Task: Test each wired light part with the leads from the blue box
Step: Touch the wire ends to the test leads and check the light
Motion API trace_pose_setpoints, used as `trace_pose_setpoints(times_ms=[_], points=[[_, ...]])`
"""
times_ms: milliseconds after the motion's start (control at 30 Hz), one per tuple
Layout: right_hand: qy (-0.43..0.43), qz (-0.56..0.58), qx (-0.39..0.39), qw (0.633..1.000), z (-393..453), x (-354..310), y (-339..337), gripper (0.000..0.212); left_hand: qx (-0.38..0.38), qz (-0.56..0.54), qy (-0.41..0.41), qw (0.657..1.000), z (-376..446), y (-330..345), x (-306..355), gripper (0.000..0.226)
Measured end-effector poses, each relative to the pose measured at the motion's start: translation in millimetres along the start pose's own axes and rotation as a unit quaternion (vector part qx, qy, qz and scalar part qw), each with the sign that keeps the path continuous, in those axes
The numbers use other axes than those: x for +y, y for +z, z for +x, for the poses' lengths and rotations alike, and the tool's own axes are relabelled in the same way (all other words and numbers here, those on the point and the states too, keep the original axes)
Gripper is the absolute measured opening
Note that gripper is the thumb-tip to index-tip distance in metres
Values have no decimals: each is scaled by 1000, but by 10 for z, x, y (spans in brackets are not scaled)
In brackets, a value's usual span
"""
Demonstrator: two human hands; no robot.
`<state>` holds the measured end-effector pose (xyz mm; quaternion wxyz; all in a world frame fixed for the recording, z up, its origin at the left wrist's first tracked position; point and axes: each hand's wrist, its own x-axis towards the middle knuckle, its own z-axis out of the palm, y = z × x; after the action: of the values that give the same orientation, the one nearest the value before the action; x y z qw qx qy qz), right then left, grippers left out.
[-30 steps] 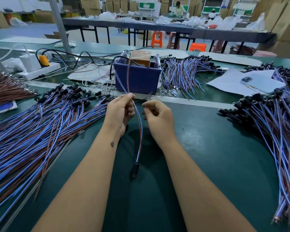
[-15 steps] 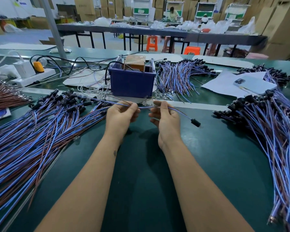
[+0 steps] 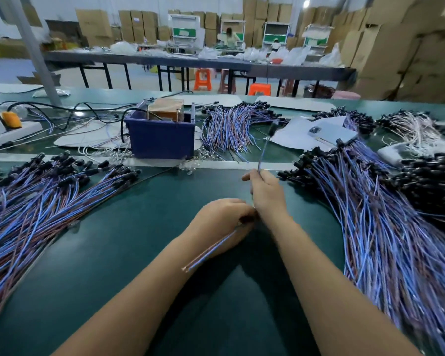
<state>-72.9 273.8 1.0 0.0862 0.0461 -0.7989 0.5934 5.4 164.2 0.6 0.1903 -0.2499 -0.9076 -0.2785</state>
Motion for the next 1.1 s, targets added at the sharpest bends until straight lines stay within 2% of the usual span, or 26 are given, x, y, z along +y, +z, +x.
trace_pose_setpoints(times_ms=[100, 233, 300, 367, 433, 533, 667, 833, 967, 1100], points=[[-21, -175, 8, 984, 130, -22, -609, 26, 16, -110, 17, 994, 189, 199, 378, 14], [-47, -359, 65, 930, 233, -87, -1364, 21, 43, -195, 44, 979, 472, 531, 879, 25], [-32, -421, 86, 902, 248, -66, -1660, 24, 9, -192, 47, 980, 569, 693, 1051, 39], [7, -494, 81, 866, 224, -4, -1861, 43, -53, -168, 32, 984, 617, 829, 1149, 55], [43, -529, 81, 844, 166, 71, -1938, 54, -101, -153, 12, 983, 624, 924, 1187, 62], [47, -519, 91, 848, 65, 101, -1841, 57, -100, -168, -18, 981, 589, 934, 1162, 51], [-27, -477, 94, 873, -5, 8, -1399, 52, -33, -165, -47, 985, 484, 735, 900, 33], [-74, -377, 42, 922, -32, -112, -469, 49, 71, -100, -176, 977, 220, 335, 239, 21], [-77, -303, -56, 948, -133, -143, 379, 45, 153, 16, -290, 945, -63, -117, -396, 19], [-97, -296, -131, 941, -281, -200, 1019, 43, 193, 106, -381, 898, -337, -566, -890, 19]])
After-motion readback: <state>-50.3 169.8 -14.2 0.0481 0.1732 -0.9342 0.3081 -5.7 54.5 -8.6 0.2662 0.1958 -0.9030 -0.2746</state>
